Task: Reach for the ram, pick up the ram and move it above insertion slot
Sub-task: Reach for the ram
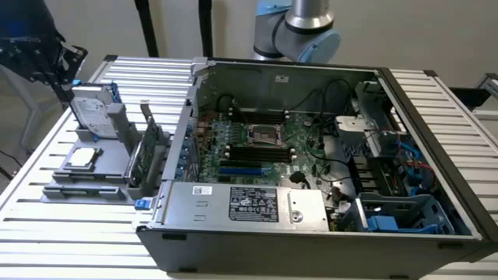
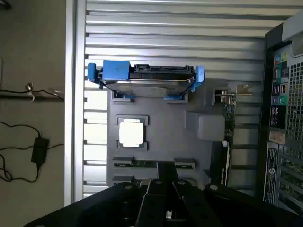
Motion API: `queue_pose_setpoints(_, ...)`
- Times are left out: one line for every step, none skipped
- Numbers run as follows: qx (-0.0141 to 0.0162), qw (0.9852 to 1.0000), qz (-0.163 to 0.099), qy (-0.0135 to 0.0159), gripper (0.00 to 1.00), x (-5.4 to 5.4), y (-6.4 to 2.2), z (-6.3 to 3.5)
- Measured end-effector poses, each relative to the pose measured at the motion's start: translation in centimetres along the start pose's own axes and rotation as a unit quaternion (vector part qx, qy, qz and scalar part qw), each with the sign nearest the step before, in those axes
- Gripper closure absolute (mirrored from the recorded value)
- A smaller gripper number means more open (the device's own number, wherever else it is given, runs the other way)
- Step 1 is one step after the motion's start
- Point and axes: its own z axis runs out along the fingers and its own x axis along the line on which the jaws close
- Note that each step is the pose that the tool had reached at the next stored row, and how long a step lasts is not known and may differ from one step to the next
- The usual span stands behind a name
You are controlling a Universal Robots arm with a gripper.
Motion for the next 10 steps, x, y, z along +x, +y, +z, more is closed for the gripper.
queue_pose_setpoints(0.0000,1.0000,0.000,0.0000,0.89,0.00,0.00,0.00)
queue_pose_setpoints(0.0000,1.0000,0.000,0.0000,0.89,0.00,0.00,0.00)
queue_pose_setpoints(0.0000,1.0000,0.000,0.0000,0.89,0.00,0.00,0.00)
queue_pose_setpoints(0.0000,1.0000,0.000,0.0000,0.89,0.00,0.00,0.00)
queue_pose_setpoints(0.0000,1.0000,0.000,0.0000,0.89,0.00,0.00,0.00)
queue_pose_setpoints(0.0000,1.0000,0.000,0.0000,0.89,0.00,0.00,0.00)
queue_pose_setpoints(0.0000,1.0000,0.000,0.0000,0.89,0.00,0.00,0.00)
queue_pose_setpoints(0.0000,1.0000,0.000,0.0000,0.89,0.00,0.00,0.00)
queue_pose_setpoints(0.0000,1.0000,0.000,0.0000,0.89,0.00,0.00,0.00)
queue_pose_setpoints(0.0000,1.0000,0.000,0.0000,0.89,0.00,0.00,0.00)
